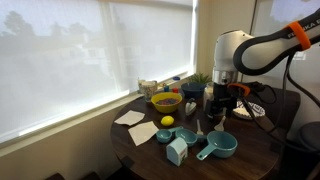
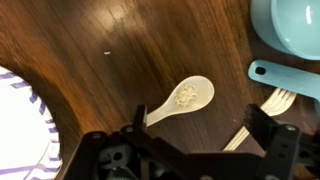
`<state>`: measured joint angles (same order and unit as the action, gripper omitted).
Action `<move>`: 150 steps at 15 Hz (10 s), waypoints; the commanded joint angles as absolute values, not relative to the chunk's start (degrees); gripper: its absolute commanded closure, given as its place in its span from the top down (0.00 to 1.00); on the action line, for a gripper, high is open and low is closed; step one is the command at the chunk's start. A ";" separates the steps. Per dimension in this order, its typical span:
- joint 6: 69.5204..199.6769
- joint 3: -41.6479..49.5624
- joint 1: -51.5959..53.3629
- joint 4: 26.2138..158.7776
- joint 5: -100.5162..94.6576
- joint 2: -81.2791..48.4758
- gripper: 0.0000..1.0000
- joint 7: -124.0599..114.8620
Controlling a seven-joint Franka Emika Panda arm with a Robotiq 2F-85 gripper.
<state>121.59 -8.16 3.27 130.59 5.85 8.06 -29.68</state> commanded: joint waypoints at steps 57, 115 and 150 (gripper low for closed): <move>121.84 -5.38 2.85 128.13 2.64 2.18 0.11 -67.35; 108.35 -1.70 -5.34 115.18 -0.29 15.07 0.04 -68.81; 115.15 -10.66 0.29 118.98 -52.69 10.49 0.04 -100.57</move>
<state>117.28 -10.00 -1.27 118.49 -47.84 10.71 -97.14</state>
